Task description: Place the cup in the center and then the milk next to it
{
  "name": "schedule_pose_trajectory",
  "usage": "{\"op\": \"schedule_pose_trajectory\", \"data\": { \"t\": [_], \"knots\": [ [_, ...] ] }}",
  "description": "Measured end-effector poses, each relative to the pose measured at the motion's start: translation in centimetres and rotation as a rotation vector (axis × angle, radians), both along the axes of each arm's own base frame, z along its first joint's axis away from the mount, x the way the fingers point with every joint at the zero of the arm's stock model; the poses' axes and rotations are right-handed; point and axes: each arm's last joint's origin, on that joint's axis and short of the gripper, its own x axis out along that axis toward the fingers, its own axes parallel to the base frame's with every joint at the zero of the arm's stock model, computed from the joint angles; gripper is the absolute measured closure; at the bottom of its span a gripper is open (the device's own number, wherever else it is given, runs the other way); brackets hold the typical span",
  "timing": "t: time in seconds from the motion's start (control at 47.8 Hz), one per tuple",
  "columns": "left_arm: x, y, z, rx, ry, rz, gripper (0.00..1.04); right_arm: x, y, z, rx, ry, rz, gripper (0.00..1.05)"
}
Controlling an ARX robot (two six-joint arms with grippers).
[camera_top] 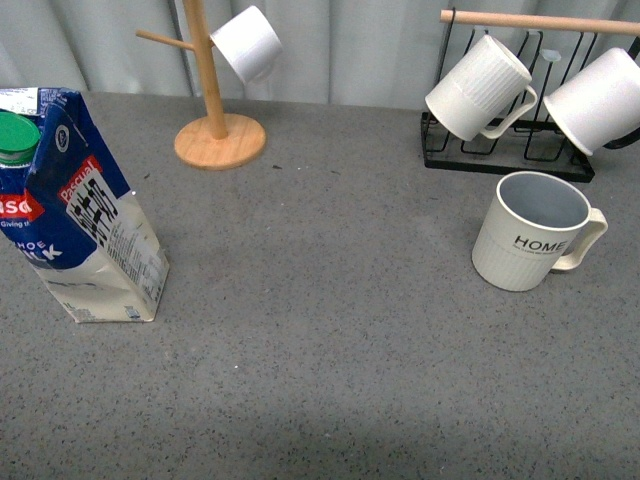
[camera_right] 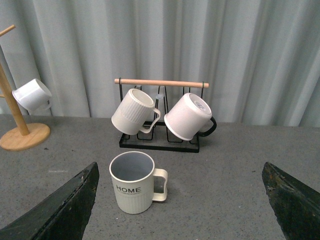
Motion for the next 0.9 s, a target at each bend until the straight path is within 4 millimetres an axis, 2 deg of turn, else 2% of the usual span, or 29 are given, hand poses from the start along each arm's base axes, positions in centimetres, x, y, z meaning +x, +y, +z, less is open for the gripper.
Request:
{"op": "schedule_pose_trajectory", "data": {
  "t": [0.9],
  "knots": [
    [0.00, 0.00, 0.00, 0.000, 0.000, 0.000, 0.07, 0.00, 0.00, 0.00, 0.000, 0.000, 0.000, 0.09]
  ]
}}
